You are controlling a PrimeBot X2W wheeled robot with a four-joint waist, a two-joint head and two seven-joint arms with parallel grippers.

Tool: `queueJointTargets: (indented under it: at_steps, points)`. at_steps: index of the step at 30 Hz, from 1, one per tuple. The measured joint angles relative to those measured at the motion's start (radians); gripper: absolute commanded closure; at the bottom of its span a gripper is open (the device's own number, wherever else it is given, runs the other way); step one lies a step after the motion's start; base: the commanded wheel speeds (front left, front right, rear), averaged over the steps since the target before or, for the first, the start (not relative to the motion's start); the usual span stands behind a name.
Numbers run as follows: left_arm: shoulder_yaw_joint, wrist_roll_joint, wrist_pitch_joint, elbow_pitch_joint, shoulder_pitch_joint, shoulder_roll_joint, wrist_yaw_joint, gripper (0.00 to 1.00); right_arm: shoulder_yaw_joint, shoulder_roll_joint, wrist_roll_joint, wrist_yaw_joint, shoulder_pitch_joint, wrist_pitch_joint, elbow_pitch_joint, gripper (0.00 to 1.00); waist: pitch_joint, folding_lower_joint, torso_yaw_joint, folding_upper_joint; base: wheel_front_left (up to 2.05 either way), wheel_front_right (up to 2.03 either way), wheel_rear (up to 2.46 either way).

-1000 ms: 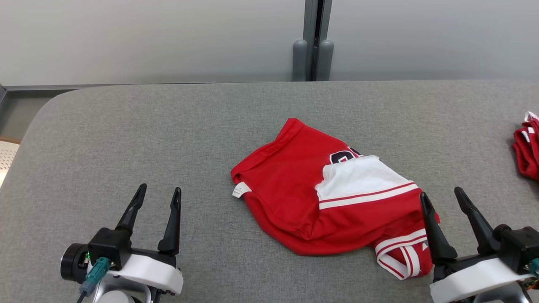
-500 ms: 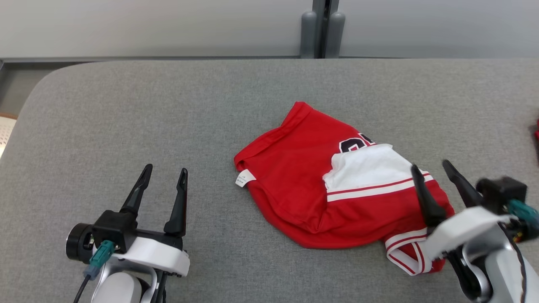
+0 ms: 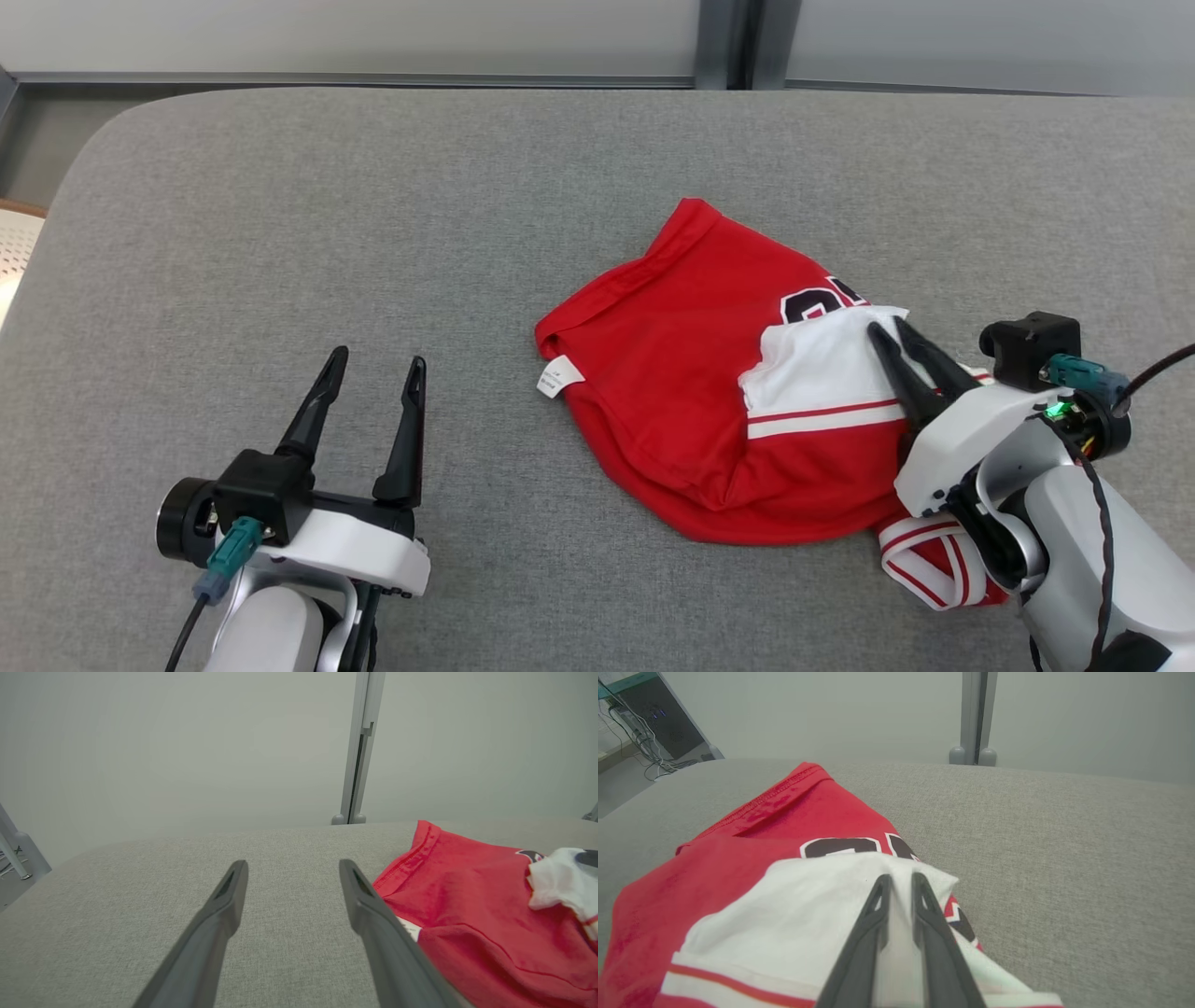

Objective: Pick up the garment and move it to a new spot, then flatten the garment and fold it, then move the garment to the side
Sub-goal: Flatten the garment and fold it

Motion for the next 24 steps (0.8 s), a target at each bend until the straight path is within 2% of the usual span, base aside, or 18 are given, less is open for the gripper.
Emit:
queueJointTargets:
  at_steps: [8,12,15,20,24]
  points:
    - [0.007,0.002,-0.001,0.003,-0.002,0.006,0.003,0.00,0.046,-0.034,0.020,0.000,-0.011,-0.108,-0.081,1.00,-0.009,0.0000,-0.038,0.0000,0.00,0.00,0.00]
    - [0.006,0.002,-0.002,0.001,-0.002,0.007,0.003,0.00,-0.001,-0.044,0.009,0.000,0.042,-0.171,-0.161,1.00,-0.021,0.0000,-0.050,0.0000,0.00,0.00,0.00]
    - [0.007,0.002,-0.002,-0.004,-0.002,0.007,0.005,0.00,-0.070,-0.039,-0.010,0.000,0.137,-0.191,-0.206,1.00,-0.023,0.0000,-0.057,0.0000,0.00,0.00,0.00]
    - [0.011,0.002,-0.003,-0.011,0.002,0.007,0.008,0.00,-0.174,0.022,-0.035,0.000,0.342,-0.181,-0.229,1.00,-0.019,0.0000,-0.060,0.0000,0.00,0.00,0.00]
    - [0.012,0.002,-0.003,-0.012,0.004,0.007,0.008,0.00,-0.169,0.086,-0.045,0.000,0.449,-0.165,-0.194,1.00,-0.015,0.0001,-0.063,0.0000,0.00,0.00,0.00]
